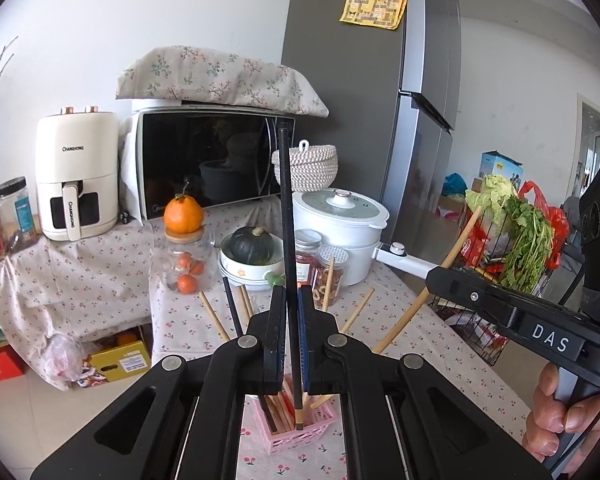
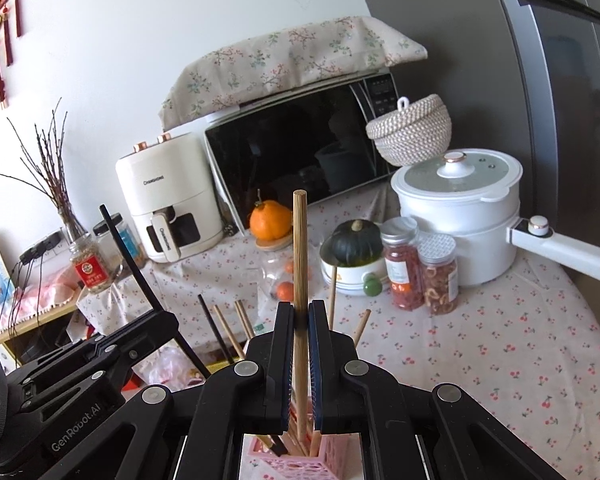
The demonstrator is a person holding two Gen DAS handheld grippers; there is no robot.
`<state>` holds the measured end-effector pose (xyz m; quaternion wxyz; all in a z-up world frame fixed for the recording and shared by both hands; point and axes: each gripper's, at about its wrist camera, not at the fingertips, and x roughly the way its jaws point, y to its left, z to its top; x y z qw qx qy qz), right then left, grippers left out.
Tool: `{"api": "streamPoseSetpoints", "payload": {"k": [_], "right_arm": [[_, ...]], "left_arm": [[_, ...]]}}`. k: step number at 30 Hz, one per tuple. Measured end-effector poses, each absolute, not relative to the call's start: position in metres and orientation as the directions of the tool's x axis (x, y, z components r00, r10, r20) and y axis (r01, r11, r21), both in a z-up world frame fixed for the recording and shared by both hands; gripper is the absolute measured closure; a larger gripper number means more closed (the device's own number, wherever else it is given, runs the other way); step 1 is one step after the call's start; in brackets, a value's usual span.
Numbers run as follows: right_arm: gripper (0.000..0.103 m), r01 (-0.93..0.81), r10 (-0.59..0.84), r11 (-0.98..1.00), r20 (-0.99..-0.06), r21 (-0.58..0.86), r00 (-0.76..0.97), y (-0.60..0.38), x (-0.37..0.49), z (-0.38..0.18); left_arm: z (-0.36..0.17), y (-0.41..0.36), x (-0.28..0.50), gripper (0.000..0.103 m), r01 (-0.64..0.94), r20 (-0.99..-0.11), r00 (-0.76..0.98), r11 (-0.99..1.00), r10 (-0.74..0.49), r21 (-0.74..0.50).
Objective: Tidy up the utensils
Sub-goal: 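Carry both chopsticks over the pink basket and open both tools to drop them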
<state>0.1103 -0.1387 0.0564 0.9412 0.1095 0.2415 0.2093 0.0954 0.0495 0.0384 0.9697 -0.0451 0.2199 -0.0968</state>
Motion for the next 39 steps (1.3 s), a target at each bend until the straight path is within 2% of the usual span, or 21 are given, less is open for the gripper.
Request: {"api": "streamPoseSetpoints", "payload": {"k": [8,15,19,21,22,23,25,27,29,30,32,33,35,37,39], "right_arm": [[0.098,-0.327,0.438,0.893,-0.433,0.31,0.788,-0.137,0.122,0.048],[0.098,-0.326,0.416,0.908,-0.484,0.263,0.77,-0.126,0.129,0.038],[0.097,-0.331,0.43,0.902,-0.516,0.276,0.741,-0.121,0.138,0.026],[0.096,-0.33,0.445,0.894,-0.518,0.303,0.73,-0.122,0.143,0.021],[0.094,-0.33,0.454,0.889,-0.515,0.319,0.727,-0.123,0.145,0.019],[0.094,-0.329,0.462,0.884,-0.511,0.331,0.725,-0.125,0.146,0.018],[0.092,-0.331,0.47,0.879,-0.503,0.344,0.725,-0.128,0.147,0.017],[0.086,-0.334,0.474,0.876,-0.492,0.349,0.73,-0.131,0.146,0.019],[0.073,-0.331,0.471,0.877,-0.482,0.349,0.739,-0.136,0.143,0.022],[0.07,-0.329,0.469,0.877,-0.478,0.35,0.743,-0.138,0.142,0.024],[0.056,-0.323,0.463,0.879,-0.47,0.35,0.752,-0.144,0.138,0.027],[0.051,-0.318,0.457,0.882,-0.468,0.348,0.757,-0.147,0.136,0.029],[0.033,-0.305,0.443,0.888,-0.463,0.344,0.768,-0.156,0.132,0.031],[0.024,-0.292,0.422,0.899,-0.46,0.327,0.782,-0.164,0.126,0.033],[0.018,-0.272,0.389,0.914,-0.458,0.301,0.799,-0.173,0.12,0.036]], "left_arm": [[0.036,0.056,0.101,0.098,0.154,-0.44,0.873,0.975,-0.211,-0.161],[0.018,0.051,0.118,0.098,0.171,-0.539,0.808,0.971,-0.237,-0.17],[0.007,0.048,0.125,0.096,0.174,-0.565,0.789,0.97,-0.24,-0.169],[0.007,0.049,0.125,0.09,0.171,-0.569,0.786,0.969,-0.243,-0.178],[0.008,0.05,0.124,0.079,0.169,-0.566,0.787,0.969,-0.244,-0.183],[0.009,0.051,0.122,0.063,0.163,-0.562,0.791,0.969,-0.241,-0.187],[0.011,0.055,0.118,0.042,0.148,-0.55,0.801,0.968,-0.236,-0.2],[0.012,0.059,0.115,0.037,0.138,-0.551,0.799,0.965,-0.241,-0.222],[0.011,0.062,0.111,0.03,0.134,-0.559,0.79,0.96,-0.252,-0.245],[0.01,0.064,0.108,0.027,0.127,-0.564,0.786,0.96,-0.251,-0.25],[0.006,0.064,0.101,0.015,0.11,-0.579,0.779,0.962,-0.239,-0.249],[0.004,0.064,0.097,0.013,0.105,-0.586,0.776,0.964,-0.233,-0.244],[0.001,0.064,0.087,0.008,0.1,-0.593,0.773,0.966,-0.226,-0.237],[-0.002,0.064,0.078,0.001,0.096,-0.603,0.767,0.968,-0.22,-0.231],[-0.004,0.065,0.07,0.0,0.079,-0.607,0.771,0.974,-0.194,-0.211]]}}
